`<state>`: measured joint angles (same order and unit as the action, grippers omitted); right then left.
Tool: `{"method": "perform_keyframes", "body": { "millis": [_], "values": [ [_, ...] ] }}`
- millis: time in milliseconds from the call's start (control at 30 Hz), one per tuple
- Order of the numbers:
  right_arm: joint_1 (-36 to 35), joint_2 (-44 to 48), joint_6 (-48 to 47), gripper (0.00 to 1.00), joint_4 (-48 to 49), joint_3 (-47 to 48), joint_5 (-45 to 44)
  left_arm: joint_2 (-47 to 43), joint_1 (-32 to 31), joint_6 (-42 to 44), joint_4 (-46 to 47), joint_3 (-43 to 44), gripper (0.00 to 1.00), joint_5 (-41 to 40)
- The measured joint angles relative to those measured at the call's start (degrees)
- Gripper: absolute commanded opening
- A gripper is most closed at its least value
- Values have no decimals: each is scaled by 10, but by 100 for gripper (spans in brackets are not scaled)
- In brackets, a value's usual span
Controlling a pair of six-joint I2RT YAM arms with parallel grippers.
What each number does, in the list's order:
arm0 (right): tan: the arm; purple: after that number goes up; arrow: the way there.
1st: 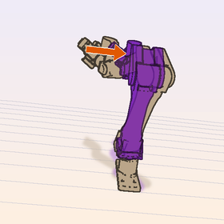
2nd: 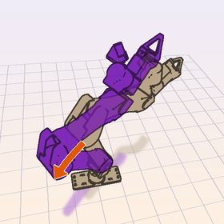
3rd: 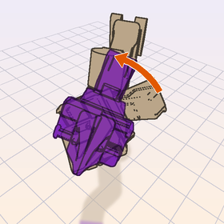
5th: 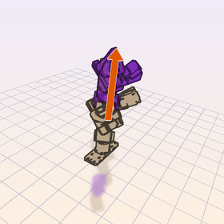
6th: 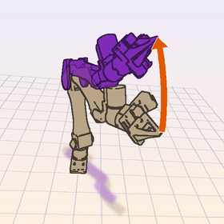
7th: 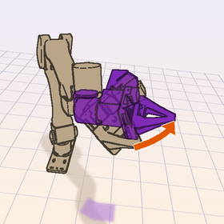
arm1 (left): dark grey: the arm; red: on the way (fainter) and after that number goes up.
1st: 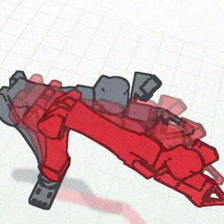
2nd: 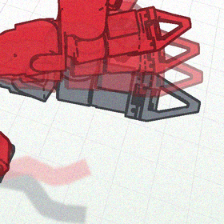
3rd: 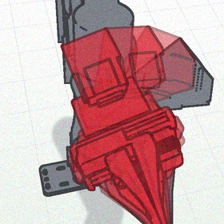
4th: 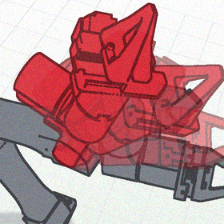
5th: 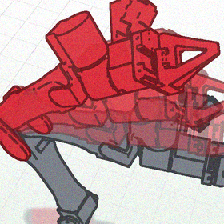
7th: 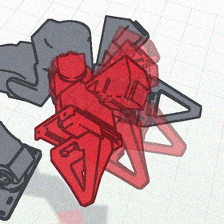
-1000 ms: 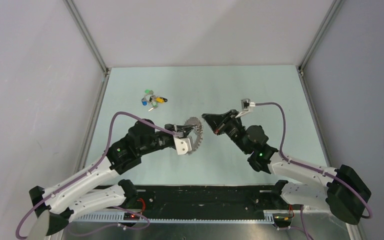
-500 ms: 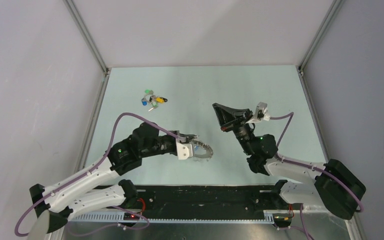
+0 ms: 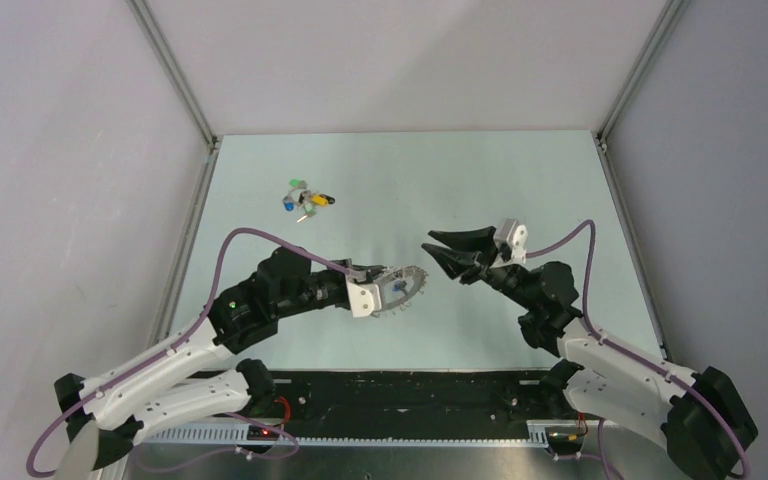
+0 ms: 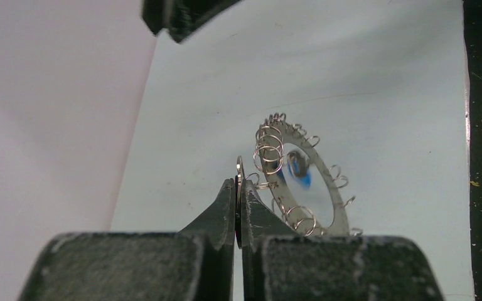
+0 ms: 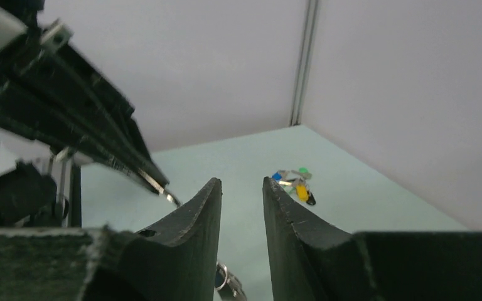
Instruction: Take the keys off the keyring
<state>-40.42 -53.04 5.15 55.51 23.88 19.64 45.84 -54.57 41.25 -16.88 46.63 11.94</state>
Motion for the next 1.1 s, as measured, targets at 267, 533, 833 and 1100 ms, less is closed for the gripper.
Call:
{"method": "perform_keyframes", "body": {
  "millis": [267, 533, 833, 1100],
  "values": [
    [4, 22, -130, 54, -129, 0, 137, 0, 1, -20, 0, 2, 0, -13],
    [-19, -35, -191, 49, -135, 0, 189, -2, 1, -33, -1, 5, 0, -24],
    [-38, -89, -218, 49, -111, 12, 193, 7, 8, -69, 0, 30, 0, -42],
    [-3, -97, -219, 48, -116, 73, 233, 1, 12, -63, -1, 30, 0, -28]
  ]
}}
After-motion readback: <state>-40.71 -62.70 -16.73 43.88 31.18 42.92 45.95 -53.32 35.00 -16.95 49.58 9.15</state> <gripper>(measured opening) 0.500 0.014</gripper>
